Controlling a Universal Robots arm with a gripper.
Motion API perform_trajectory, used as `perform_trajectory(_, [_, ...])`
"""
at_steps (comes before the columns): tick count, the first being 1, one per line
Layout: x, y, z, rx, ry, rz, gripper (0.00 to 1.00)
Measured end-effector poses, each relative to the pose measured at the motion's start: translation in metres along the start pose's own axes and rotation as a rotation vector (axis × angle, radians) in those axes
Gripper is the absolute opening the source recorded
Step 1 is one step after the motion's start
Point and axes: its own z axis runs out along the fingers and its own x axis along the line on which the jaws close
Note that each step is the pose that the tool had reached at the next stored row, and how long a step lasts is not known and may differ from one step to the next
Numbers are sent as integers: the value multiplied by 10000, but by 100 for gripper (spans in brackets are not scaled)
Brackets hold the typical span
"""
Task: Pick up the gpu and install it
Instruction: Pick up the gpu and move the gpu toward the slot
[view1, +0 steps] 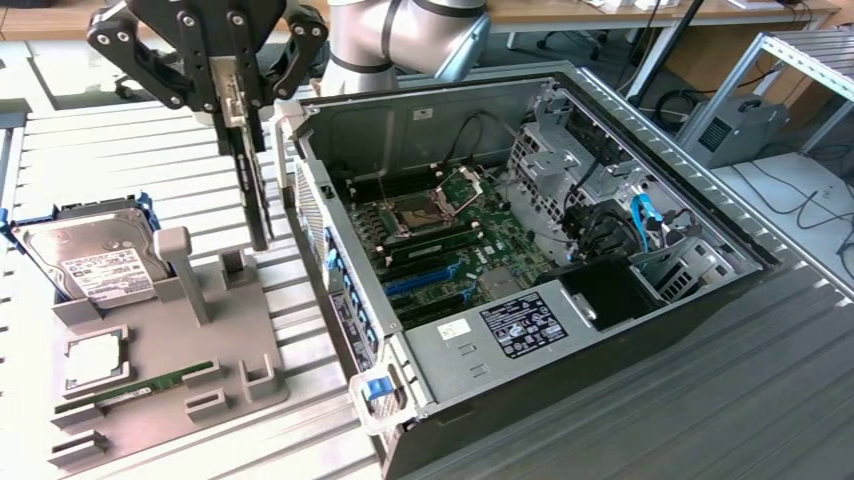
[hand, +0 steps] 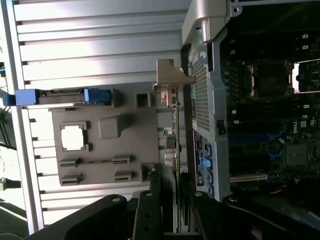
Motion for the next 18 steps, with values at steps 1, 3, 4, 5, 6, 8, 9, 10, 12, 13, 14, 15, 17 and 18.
perform_trajectory(1, [-23,2,6,1,5,0,27])
perform_trajectory(3, [-123,10,34,4,24,-2,27])
perform_trajectory(4, [-140,11,38,5,28,-2,27])
perform_trajectory(5, [-163,13,44,5,32,-2,27])
perform_trajectory(6, [-187,15,50,6,37,-2,27])
perform_trajectory(8, [-241,20,65,8,47,-2,27])
perform_trajectory(9, [-266,22,72,9,52,-2,27])
perform_trajectory(10, [-289,23,78,10,56,-2,27])
perform_trajectory(12, [-336,27,90,12,66,-3,27])
perform_trajectory(13, [-358,29,97,13,70,-3,27])
perform_trajectory(14, [-387,31,105,14,75,-3,27])
perform_trajectory(15, [-409,33,113,15,78,-2,27])
perform_trajectory(17, [-449,37,126,16,86,-3,27])
perform_trajectory(18, [-475,38,136,16,90,-4,27])
